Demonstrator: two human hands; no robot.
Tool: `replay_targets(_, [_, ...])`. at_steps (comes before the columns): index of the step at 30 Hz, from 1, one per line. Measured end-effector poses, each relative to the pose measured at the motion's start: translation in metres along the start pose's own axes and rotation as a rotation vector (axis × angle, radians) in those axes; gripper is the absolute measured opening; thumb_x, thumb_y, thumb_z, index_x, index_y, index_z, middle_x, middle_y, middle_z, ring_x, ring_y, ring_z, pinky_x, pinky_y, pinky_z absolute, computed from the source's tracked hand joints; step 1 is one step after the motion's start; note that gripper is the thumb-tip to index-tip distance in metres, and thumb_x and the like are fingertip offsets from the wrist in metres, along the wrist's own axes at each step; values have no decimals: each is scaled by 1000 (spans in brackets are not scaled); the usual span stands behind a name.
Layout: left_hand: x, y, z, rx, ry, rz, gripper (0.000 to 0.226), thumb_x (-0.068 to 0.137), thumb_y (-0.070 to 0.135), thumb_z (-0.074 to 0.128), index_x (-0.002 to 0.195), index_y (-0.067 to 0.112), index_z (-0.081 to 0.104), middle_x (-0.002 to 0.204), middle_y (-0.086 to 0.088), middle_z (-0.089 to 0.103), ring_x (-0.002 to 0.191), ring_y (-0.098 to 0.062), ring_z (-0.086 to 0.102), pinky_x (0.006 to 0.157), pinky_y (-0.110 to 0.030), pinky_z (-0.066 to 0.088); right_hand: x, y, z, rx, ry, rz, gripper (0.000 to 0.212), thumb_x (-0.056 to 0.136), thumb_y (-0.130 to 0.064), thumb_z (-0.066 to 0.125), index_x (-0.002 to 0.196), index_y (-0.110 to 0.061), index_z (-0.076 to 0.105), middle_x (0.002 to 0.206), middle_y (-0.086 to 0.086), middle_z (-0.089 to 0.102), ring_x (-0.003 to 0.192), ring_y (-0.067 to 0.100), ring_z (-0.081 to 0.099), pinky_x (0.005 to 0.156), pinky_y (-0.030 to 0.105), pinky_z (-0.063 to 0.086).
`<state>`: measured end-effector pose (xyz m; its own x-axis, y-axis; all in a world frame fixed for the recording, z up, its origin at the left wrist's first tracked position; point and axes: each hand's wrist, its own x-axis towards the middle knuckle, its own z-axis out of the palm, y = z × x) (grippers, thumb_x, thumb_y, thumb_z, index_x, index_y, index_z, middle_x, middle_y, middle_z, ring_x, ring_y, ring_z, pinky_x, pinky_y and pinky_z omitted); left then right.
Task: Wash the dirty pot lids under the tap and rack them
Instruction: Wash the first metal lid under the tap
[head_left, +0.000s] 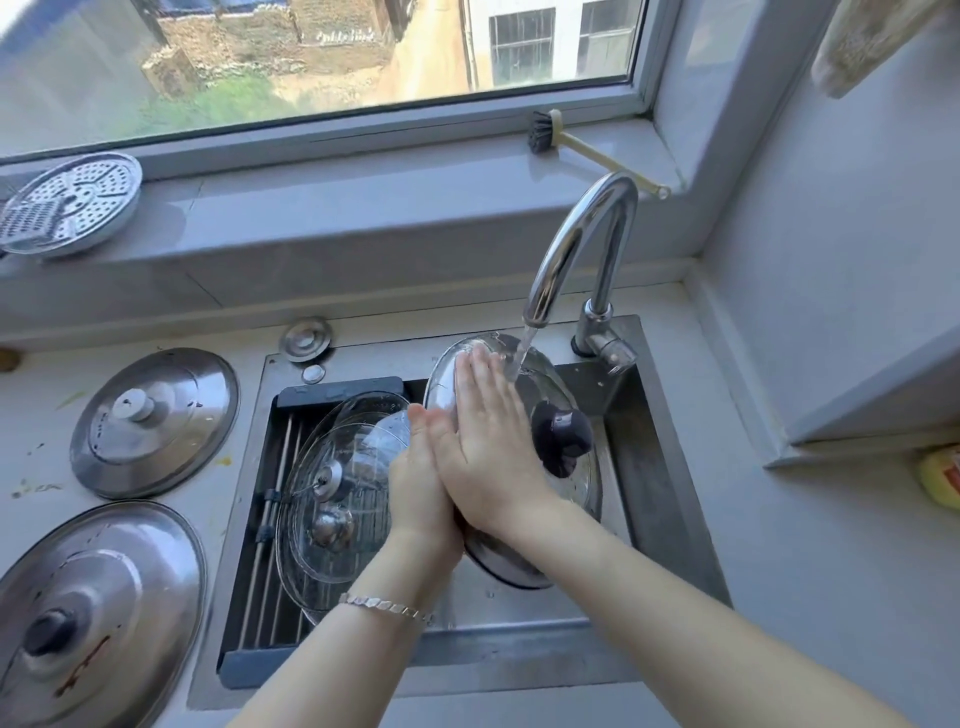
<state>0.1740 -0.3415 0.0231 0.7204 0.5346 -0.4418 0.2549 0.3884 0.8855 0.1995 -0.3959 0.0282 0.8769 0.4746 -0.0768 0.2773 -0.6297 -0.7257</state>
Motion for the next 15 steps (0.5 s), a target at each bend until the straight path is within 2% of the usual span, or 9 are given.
replay_targets(2, [-1, 3, 0, 41, 63, 9, 51, 97, 45, 36, 68, 17, 68, 63, 1, 71, 60, -10, 67, 55, -21, 53, 20, 7, -6, 65, 12, 110, 67, 97, -44, 27, 149, -11, -2, 158, 4, -9, 144, 13, -13, 115, 29, -9])
replay_targets(5, [-3, 4, 0, 102, 70, 38, 52, 96, 45, 37, 67, 10, 63, 63, -5, 65, 60, -14, 63, 59, -26, 50, 39, 14, -13, 224, 87, 380, 64, 99, -40, 23, 148, -6, 1, 158, 12, -4, 145, 19, -8, 117, 34, -4])
replay_targets(6, [-3, 4, -1, 115, 73, 38, 52, 96, 44, 37, 66, 9, 62, 63, -6, 65, 63, -17, 62, 62, -29, 50, 35, 13, -11, 207, 77, 381, 63, 99, -39, 22, 148, -5, -1, 157, 12, -6, 145, 19, -9, 117, 34, -5])
replay_targets(8, [-1, 4, -2, 101, 82, 21, 52, 96, 44, 39, 66, 11, 64, 59, 0, 68, 66, -19, 63, 66, -31, 50, 19, 5, -2, 102, 15, 212, 64, 99, -39, 22, 148, -9, -6, 157, 6, -13, 143, 17, -16, 116, 34, -10])
replay_targets(10, [4, 3, -4, 113, 89, 24, 51, 96, 44, 39, 66, 13, 65, 54, 5, 68, 62, -15, 64, 60, -26, 51, 10, 5, 1, 66, -4, 66, 66, 98, -42, 24, 148, -14, -8, 156, 0, -17, 142, 14, -20, 115, 33, -11])
replay_targets(11, [3, 4, -4, 143, 78, 36, 53, 96, 43, 39, 65, 9, 64, 55, 3, 67, 59, -14, 63, 56, -23, 50, 12, 7, -1, 82, 15, 80, 68, 97, -44, 26, 149, -15, -6, 157, 1, -15, 143, 15, -18, 115, 34, -9])
replay_targets(13, [-1, 2, -4, 199, 40, 91, 56, 96, 44, 38, 69, 0, 58, 62, -12, 61, 59, -20, 56, 51, -24, 43, 38, 23, -5, 189, 67, 298, 72, 94, -52, 28, 150, -13, 3, 158, 10, -3, 145, 22, -8, 116, 42, -1])
replay_targets(14, [-3, 0, -5, 219, 18, 113, 57, 93, 49, 39, 74, 0, 60, 67, -15, 56, 62, -23, 51, 52, -26, 40, 57, 33, -9, 249, 74, 460, 75, 91, -57, 25, 149, -11, 13, 156, 15, 10, 144, 28, 4, 117, 47, 5])
replay_targets(15, [-4, -2, -6, 241, -22, 132, 67, 87, 60, 42, 74, -3, 61, 72, -17, 54, 64, -25, 48, 56, -30, 39, 73, 43, -14, 314, 74, 620, 78, 87, -61, 23, 145, -9, 26, 150, 19, 25, 140, 33, 19, 114, 51, 15])
